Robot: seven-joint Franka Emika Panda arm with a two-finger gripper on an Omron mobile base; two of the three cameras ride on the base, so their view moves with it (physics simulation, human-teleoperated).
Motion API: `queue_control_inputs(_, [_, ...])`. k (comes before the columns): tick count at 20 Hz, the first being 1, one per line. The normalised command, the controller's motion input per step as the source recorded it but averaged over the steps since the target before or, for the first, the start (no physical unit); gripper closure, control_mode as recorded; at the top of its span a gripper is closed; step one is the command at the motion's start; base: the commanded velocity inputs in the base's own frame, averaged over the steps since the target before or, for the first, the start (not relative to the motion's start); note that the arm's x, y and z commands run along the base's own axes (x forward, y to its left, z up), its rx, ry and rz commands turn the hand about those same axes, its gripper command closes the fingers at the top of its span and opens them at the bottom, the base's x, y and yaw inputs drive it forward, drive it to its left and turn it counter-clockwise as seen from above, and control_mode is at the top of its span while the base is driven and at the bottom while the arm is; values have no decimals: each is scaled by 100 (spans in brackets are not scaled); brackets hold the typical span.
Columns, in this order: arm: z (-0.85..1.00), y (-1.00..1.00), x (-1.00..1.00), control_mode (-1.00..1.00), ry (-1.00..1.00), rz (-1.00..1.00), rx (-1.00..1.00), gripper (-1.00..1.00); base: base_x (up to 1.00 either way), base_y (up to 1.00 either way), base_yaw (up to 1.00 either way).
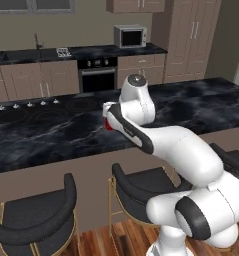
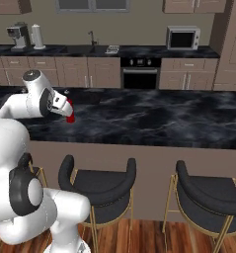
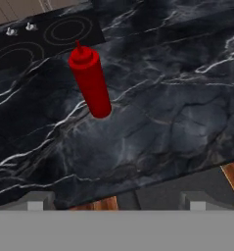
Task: Place the condiment bottle and ketchup from the counter to the top shelf of the fridge. If the existing items in the fridge are on the top shelf, move them to other shelves.
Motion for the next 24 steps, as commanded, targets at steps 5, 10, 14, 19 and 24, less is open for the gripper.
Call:
queue_control_inputs(5, [-5, 17, 35, -100, -5, 0, 0, -100, 0, 0, 0])
queue_control_inputs(10, [-8, 0, 36, -100, -1, 1, 0, -100, 0, 0, 0])
queue_control_inputs(14, [-8, 0, 29, -100, 0, 4, 0, -100, 0, 0, 0])
queue_control_inputs(19, [-13, 0, 26, -100, 0, 5, 0, -100, 0, 0, 0])
queue_control_inputs(24, [-22, 0, 22, -100, 0, 5, 0, -100, 0, 0, 0])
